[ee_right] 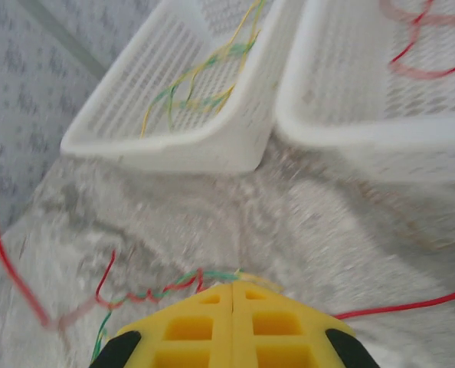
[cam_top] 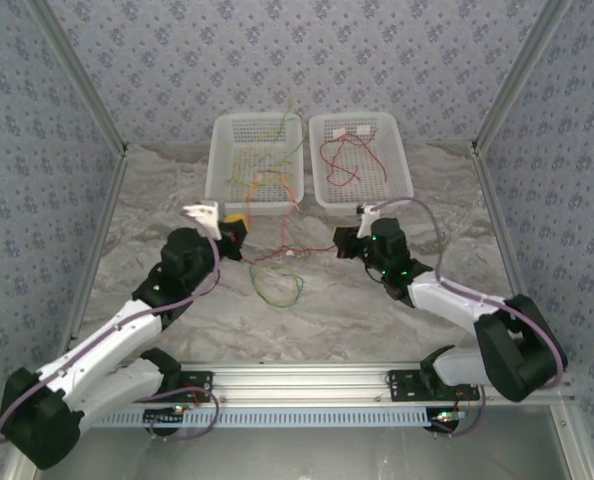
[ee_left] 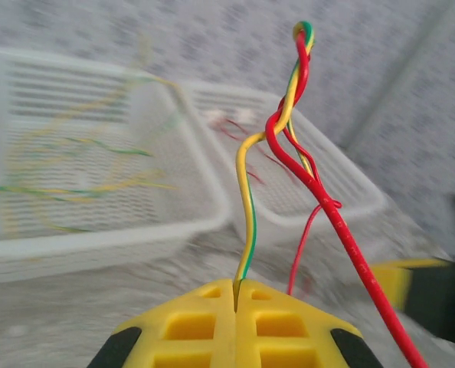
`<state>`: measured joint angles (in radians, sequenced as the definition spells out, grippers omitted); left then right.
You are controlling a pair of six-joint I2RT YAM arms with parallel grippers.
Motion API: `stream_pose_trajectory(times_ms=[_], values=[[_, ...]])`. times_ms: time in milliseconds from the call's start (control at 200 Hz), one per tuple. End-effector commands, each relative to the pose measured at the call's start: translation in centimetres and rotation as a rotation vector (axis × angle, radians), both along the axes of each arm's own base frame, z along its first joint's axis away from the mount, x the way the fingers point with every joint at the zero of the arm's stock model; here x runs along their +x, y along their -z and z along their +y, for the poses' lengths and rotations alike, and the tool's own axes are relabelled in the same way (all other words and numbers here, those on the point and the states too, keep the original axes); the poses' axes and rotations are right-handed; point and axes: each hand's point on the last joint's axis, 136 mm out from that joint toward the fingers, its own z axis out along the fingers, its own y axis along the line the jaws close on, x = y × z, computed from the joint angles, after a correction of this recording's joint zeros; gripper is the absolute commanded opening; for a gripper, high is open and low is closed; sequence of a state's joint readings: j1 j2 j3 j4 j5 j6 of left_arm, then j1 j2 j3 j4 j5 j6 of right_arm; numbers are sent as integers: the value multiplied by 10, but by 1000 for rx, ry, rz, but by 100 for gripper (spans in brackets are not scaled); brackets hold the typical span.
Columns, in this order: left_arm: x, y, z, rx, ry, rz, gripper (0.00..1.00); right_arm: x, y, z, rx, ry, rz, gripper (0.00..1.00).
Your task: Untangle the cables
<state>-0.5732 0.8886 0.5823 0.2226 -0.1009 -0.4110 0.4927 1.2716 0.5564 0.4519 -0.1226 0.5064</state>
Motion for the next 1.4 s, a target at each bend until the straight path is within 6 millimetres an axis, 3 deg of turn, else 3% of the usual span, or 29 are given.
stream_pose_trajectory(times_ms=[0,95,175,195,245,270,420,490,600,830,1029,1154,1224,1339,1394], values=[[10,17,61,13,-263,68,0,-4,-10,-35,28,80,23,0],[7,7,64,-69,-204,34,0,-8,-31,-50,46,83,-16,0],[6,1,56,-94,-153,21,0,-20,-52,-24,58,-90,-63,0],[7,0,54,-96,-145,26,0,-24,-56,-14,57,-143,-73,8],[8,-1,47,-98,-111,36,0,-33,-62,10,39,-246,-103,49],[8,-1,42,-100,-89,39,0,-37,-64,21,22,-282,-122,58],[9,-6,24,-140,-5,41,0,-53,-69,78,-26,-432,-225,83],[6,-11,14,-174,38,32,0,-46,-65,91,-13,-427,-248,95],[2,-16,-5,-187,102,28,0,-30,-51,107,-17,-427,-221,100],[-5,-15,-26,-203,154,39,0,-4,-32,131,-21,-421,-212,100],[-11,-17,-38,-239,194,35,0,31,-16,135,-14,-284,-219,100],[-15,-19,-42,-252,208,32,0,41,-15,142,2,-268,-257,93],[-17,-20,-43,-260,213,30,0,44,-14,148,7,-276,-261,82],[-20,-20,-40,-260,206,26,0,50,-13,146,4,-241,-267,72],[-20,-20,-38,-259,196,23,0,51,-14,145,2,-238,-275,51]])
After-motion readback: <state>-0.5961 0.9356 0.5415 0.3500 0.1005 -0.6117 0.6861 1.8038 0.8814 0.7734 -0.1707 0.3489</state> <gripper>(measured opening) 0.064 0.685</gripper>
